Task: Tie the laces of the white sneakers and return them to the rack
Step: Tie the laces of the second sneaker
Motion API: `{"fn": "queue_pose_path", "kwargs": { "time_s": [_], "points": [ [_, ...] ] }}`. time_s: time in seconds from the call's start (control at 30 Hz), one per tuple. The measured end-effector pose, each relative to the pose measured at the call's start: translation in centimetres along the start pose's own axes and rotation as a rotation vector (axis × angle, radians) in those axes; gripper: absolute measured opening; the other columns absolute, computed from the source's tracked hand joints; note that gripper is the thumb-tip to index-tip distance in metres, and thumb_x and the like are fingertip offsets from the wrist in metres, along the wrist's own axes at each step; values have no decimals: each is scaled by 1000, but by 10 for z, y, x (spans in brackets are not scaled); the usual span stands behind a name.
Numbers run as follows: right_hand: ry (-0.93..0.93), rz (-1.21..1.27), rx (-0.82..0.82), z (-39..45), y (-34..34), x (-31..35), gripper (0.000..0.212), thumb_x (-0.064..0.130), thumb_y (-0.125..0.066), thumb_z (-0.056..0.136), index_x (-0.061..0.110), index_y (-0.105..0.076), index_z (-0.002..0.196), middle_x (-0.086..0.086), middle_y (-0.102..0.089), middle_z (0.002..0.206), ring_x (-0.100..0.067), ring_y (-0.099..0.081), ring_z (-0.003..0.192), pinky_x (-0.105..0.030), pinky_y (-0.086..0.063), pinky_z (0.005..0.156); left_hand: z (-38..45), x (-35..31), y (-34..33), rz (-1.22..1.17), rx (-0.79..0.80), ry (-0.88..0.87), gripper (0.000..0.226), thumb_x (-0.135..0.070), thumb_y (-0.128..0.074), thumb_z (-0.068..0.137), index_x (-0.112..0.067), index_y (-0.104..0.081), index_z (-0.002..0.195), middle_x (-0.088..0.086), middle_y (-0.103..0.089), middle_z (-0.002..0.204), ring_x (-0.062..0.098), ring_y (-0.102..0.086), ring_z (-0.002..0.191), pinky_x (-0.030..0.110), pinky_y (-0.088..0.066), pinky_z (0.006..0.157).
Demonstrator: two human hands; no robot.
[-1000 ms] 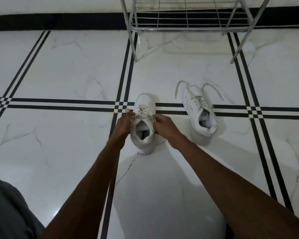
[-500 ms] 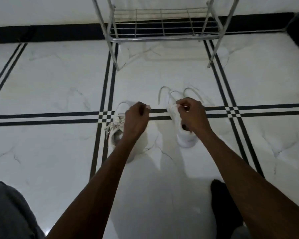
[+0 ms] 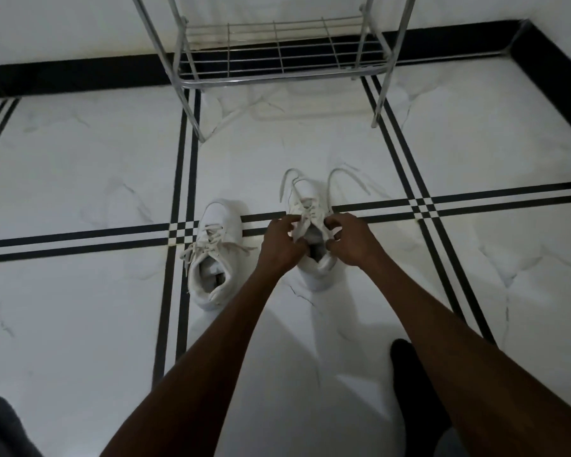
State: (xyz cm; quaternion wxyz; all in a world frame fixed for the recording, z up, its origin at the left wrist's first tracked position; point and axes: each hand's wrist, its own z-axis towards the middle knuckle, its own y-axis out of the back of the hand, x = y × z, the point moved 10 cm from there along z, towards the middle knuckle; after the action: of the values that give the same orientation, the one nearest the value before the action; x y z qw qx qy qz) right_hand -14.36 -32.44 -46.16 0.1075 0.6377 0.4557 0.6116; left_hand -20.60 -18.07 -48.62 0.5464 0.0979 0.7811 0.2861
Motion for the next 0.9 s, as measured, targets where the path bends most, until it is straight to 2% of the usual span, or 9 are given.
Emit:
{"fn": "queue_pose_path", "kwargs": {
  "time_s": [0.1,0.23,0.3,0.37,0.4,0.5,0.7,0.8,0.9],
  "points": [
    [-1,36,48,-2,-23,9,39,5,-71,81,4,-66,119,-11,-67,124,-28,-65,108,-27,-48,86,-12,19,22,1,4,40,47,-14,-76,81,-16,-66,127,6,-65,112,21,-69,93,22,-57,68],
    [-53,111,118,-2,-51,19,43,49,-62,91,11,-68,108,-3,-71,105,-18,-65,97,-33,-51,83,-31,36,46,-12,-29,47,43,-11,-78,81,-15,-67,122,8,-64,112,24,-68,97,36,-59,78],
    [-88,82,99,0,-54,22,51,55,-54,93,6,-68,94,-8,-71,90,-18,-63,82,-32,-47,72,-37,42,49,-45,-27,54,40,-10,-79,82,-14,-67,119,4,-64,106,22,-67,95,27,-57,74],
    [-142,98,49,2,-55,19,50,54,-54,93,6,-65,87,-9,-68,83,-18,-61,77,-31,-44,69,-39,41,51,-78,-54,63,29,-20,-80,85,-13,-67,111,-7,-62,94,11,-64,84,18,-52,68],
    [-176,138,35,3,-57,16,45,53,-58,92,8,-66,93,-6,-68,90,-18,-62,83,-31,-46,73,-39,38,53,-82,-85,70,28,-31,-79,87,-12,-68,104,-8,-63,90,7,-63,81,18,-51,67],
    [-274,270,16,3,-65,10,38,45,-69,84,14,-68,106,-4,-69,109,-21,-63,104,-35,-53,89,-33,38,58,-62,-192,91,46,-57,-73,86,-11,-70,84,-1,-73,83,12,-69,78,28,-55,72],
    [-230,343,-3,5,-69,14,24,27,-72,86,15,-73,107,0,-70,112,-18,-64,105,-31,-53,89,-20,29,55,-20,-218,85,21,-30,-79,86,-10,-78,93,4,-78,92,19,-74,84,39,-59,87],
    [-120,220,-15,4,-62,23,16,21,-67,91,12,-67,104,-1,-67,104,-17,-62,97,-25,-45,80,-26,28,57,-53,-252,59,19,-27,-79,87,-8,-76,93,4,-77,90,16,-71,80,30,-57,80],
    [9,177,-84,3,-52,31,8,5,-64,90,13,-62,92,-7,-71,97,-21,-66,89,-22,-44,71,-36,29,63,-34,-306,5,17,-22,-73,92,-6,-67,89,-4,-68,78,9,-61,72,11,-43,65]
  ]
}}
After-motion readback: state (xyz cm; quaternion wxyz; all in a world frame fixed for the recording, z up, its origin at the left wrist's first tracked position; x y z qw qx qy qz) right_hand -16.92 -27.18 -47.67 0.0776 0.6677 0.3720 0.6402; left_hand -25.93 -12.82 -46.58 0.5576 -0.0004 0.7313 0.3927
